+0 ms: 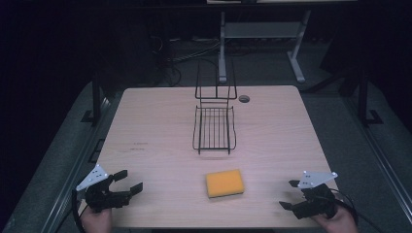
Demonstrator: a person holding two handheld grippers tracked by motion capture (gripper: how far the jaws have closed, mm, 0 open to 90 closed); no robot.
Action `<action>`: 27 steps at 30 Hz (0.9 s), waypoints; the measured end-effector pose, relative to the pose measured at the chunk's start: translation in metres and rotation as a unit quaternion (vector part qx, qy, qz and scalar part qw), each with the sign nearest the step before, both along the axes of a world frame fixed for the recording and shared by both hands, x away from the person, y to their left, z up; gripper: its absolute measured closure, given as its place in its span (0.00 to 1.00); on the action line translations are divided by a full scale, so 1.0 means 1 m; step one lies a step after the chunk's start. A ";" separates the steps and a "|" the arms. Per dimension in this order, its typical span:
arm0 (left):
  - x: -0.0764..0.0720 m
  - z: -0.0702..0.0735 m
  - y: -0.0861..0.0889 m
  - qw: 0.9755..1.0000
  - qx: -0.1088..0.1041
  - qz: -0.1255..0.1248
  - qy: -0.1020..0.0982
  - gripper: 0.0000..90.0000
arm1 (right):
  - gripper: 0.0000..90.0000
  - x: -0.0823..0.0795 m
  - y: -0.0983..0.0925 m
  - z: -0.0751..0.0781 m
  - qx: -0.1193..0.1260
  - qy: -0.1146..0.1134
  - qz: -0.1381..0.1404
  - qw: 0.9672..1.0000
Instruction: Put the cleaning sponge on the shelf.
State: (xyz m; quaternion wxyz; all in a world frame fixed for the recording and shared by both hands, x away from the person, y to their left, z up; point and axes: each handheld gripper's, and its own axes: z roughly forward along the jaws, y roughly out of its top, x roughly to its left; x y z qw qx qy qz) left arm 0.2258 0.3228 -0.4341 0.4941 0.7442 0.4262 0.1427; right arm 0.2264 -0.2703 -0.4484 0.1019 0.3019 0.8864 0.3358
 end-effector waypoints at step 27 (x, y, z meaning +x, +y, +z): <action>-0.003 -0.002 0.001 1.000 0.001 0.001 0.004 0.16 | 0.21 0.011 0.039 0.007 -0.020 0.003 0.067 0.998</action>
